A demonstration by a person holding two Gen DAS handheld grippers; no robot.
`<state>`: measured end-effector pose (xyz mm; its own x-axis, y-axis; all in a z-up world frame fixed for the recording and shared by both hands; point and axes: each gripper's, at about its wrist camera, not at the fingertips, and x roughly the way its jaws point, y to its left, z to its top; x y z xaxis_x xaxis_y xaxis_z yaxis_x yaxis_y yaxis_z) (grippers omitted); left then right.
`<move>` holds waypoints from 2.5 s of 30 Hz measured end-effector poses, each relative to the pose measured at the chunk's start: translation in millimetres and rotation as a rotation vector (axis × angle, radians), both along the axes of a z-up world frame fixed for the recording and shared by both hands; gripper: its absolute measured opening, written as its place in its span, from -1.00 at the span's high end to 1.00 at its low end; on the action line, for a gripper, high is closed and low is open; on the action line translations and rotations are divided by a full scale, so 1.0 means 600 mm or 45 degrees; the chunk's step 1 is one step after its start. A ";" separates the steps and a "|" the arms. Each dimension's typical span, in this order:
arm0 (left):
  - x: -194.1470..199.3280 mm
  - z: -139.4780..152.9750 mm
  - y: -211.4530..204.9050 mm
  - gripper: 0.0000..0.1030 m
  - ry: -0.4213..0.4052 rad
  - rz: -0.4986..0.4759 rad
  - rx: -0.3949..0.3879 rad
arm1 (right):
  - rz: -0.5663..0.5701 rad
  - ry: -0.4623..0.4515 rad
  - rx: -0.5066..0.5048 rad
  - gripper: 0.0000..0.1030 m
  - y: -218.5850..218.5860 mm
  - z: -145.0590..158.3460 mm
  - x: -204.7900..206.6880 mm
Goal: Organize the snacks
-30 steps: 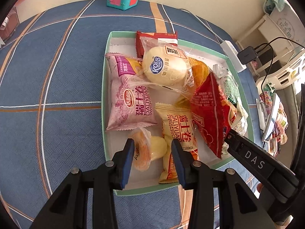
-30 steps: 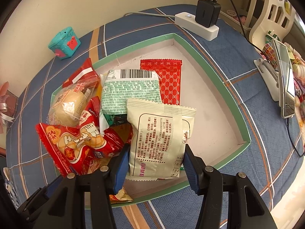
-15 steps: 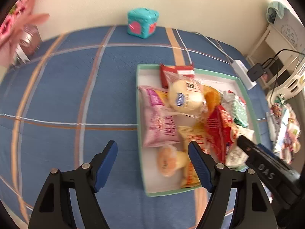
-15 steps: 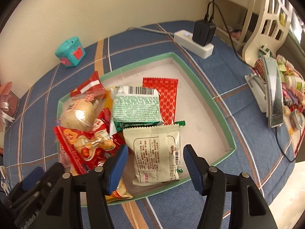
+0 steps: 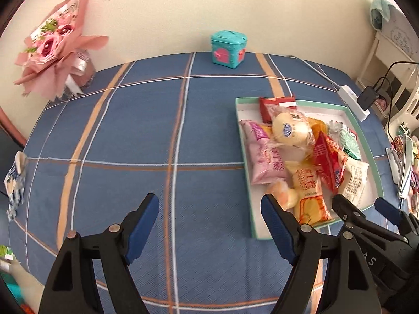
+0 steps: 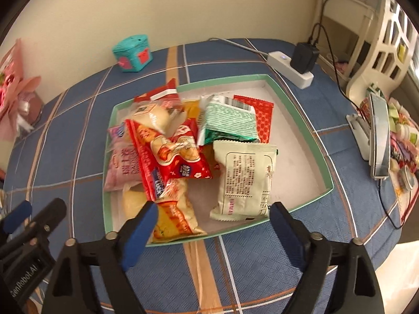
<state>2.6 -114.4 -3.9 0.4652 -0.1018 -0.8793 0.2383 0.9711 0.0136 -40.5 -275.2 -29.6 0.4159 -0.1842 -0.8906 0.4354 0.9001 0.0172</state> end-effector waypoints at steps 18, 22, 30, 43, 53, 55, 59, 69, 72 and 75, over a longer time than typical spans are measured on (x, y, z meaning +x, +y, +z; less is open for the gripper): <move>-0.032 0.003 0.051 -0.57 -0.020 0.104 0.055 | 0.069 -0.028 -0.039 -1.00 0.030 0.006 -0.025; -0.029 0.001 0.050 -0.63 -0.012 0.092 0.035 | 0.077 -0.024 -0.038 -1.00 0.031 0.005 -0.024; -0.029 0.003 0.048 -0.69 -0.033 0.082 0.041 | 0.104 -0.012 -0.044 -1.00 0.038 0.004 -0.021; -0.023 -0.001 0.062 -0.86 -0.011 0.141 0.012 | 0.127 -0.012 -0.046 -1.00 0.041 0.005 -0.019; -0.021 -0.009 0.061 -0.86 0.030 0.130 0.022 | 0.132 -0.011 -0.049 -1.00 0.042 0.005 -0.018; -0.020 -0.012 0.061 -0.86 0.036 0.135 0.035 | 0.133 -0.012 -0.049 -1.00 0.042 0.005 -0.018; -0.019 -0.016 0.061 -0.86 0.047 0.136 0.050 | 0.129 -0.011 -0.049 -1.00 0.043 0.005 -0.018; -0.014 -0.032 0.068 -0.86 0.108 0.161 0.074 | 0.143 0.000 -0.049 -1.00 0.045 0.000 -0.017; -0.013 -0.036 0.069 -0.86 0.123 0.167 0.082 | 0.148 0.005 -0.047 -1.00 0.045 -0.001 -0.017; -0.012 -0.038 0.071 -0.86 0.131 0.169 0.083 | 0.154 0.008 -0.048 -1.00 0.043 -0.001 -0.015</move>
<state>-4.7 -71.8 -26.5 0.3778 0.0131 -0.9258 0.1111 0.9920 0.0594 -49.8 -249.5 -30.4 0.4316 -0.1661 -0.8866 0.3233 0.9461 -0.0199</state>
